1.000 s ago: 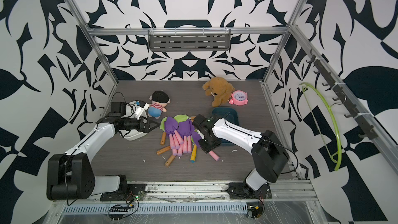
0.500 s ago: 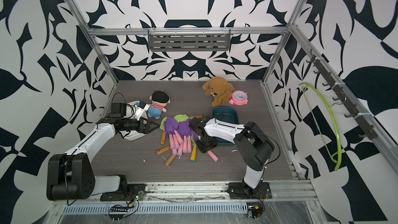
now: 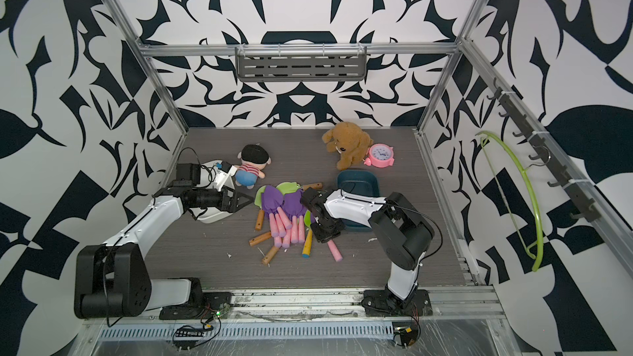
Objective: Sort the small shovels by color and place them into the storage box
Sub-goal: Pick up the shovel from the center of the board, then place the shovel in the storage box.
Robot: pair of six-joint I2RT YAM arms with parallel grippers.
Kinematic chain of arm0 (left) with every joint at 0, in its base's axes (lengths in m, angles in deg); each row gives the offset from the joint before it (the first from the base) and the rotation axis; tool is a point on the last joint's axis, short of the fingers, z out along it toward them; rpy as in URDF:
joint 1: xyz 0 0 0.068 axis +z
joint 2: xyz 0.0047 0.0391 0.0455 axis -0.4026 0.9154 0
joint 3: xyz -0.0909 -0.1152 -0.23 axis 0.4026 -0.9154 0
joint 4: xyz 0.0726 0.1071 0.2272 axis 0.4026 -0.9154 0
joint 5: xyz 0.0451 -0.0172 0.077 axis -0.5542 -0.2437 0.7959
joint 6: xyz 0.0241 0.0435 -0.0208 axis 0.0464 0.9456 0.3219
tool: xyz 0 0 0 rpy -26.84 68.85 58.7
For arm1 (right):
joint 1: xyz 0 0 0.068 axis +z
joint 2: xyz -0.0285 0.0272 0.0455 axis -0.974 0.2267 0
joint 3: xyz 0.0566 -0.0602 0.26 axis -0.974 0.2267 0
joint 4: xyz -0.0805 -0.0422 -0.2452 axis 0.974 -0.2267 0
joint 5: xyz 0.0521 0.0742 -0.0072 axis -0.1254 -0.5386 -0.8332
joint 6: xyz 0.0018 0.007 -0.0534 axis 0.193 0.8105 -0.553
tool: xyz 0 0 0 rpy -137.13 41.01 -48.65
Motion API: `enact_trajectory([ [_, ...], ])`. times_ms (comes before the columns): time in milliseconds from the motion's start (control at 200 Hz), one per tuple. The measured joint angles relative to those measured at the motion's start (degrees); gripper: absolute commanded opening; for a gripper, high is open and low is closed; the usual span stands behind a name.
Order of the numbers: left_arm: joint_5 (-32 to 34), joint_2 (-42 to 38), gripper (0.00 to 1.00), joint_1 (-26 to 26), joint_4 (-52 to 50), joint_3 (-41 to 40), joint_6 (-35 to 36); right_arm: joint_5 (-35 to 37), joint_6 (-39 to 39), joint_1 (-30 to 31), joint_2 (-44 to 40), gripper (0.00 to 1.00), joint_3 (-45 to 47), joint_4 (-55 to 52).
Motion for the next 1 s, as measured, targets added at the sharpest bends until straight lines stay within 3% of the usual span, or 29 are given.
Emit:
enact_trajectory([
  [200, -1.6, 0.39, 0.99, -0.24, -0.52, 1.22, -2.51, 2.16, 0.52, 0.0, -7.04, 0.16, -1.29, -2.03],
  [345, -1.31, 2.6, 0.99, -2.69, -2.4, 8.61, -4.37, 4.24, 0.5, -1.77, -11.67, 0.16, -7.45, -5.73],
  [610, 5.07, 10.34, 0.99, -14.97, -8.17, 25.83, -3.85, 5.4, -0.55, -17.44, -13.44, 0.16, -11.41, -9.62],
  [745, 5.99, 13.81, 0.99, -19.06, -10.36, 26.25, -3.87, 5.49, -1.75, -21.55, -10.82, 0.16, -11.41, -10.08],
  [1000, 8.15, 15.52, 0.99, -19.28, -10.51, 21.33, -4.61, 2.47, -2.95, -23.23, -4.33, 0.16, -11.41, -6.69],
])
